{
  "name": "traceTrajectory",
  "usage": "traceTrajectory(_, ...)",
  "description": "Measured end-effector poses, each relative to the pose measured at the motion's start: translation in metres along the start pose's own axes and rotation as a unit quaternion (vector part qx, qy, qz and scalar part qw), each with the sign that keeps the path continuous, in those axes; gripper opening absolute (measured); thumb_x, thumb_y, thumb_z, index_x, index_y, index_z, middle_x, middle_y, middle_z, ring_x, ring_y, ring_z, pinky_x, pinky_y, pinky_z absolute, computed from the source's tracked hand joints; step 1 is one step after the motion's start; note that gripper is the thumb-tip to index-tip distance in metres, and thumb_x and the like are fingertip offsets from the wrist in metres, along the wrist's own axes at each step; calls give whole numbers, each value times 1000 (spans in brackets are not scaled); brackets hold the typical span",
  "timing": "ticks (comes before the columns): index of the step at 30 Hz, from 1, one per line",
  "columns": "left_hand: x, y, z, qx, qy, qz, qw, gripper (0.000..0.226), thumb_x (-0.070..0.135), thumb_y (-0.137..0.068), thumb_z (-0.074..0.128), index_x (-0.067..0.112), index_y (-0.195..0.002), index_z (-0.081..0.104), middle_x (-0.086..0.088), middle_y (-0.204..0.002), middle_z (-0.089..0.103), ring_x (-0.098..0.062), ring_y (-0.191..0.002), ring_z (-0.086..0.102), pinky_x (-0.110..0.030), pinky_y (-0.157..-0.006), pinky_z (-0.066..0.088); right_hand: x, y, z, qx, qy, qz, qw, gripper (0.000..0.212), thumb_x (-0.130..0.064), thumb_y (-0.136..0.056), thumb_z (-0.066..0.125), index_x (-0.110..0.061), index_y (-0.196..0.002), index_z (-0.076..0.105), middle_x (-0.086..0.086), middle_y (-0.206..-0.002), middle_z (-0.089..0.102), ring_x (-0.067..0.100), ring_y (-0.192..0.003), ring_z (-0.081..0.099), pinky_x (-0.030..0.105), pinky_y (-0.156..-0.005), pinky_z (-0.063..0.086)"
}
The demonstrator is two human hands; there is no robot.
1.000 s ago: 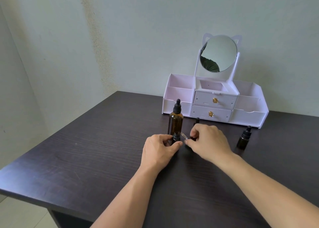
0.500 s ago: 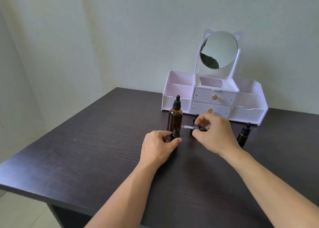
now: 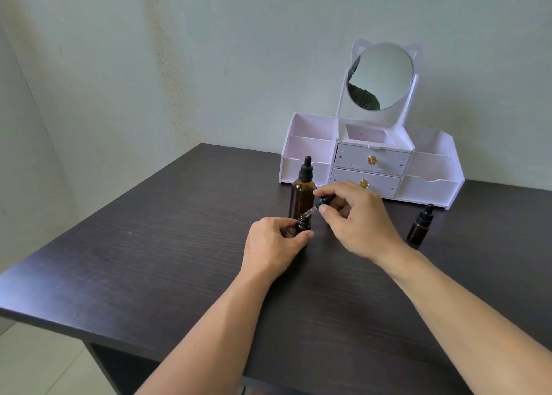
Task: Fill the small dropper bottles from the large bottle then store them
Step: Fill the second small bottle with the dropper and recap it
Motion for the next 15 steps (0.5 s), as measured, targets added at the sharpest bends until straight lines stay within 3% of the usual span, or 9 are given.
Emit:
traceTrajectory(4,-1,0,0,1,2,0,1000,44,44,-78,76,21,-115,71,7,-75,66,-9,-71,63,-33,-74,58,-2,-4,5,-39,-11,3,999,37,-8,-87,64,-23,-120,60,-12,-100,62,-1,-82,57,4,-69,40)
traceTrajectory(10,-2,-1,0,-2,2,-5,1000,39,40,-77,78,20,-110,72,6,-73,64,-11,-69,62,-33,-73,57,-3,-12,11,-117,22,8,993,30,-7,-89,61,-25,-113,62,-3,-102,67,11,-87,60,19,-79,45)
traceTrajectory(15,-4,-2,1,-4,-3,-4,1000,37,39,-76,79,20,-107,73,6,-74,64,-8,-69,60,-31,-72,56,-7,-18,10,-176,64,10,982,28,-8,-90,59,-25,-111,64,-8,-97,63,-1,-78,53,8,-70,35)
Point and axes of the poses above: each hand's wrist, its own y-axis away from the middle knuckle, its own z-axis out of the palm, x = y × z, the point moved 1 cm from there along -y, towards the middle knuckle
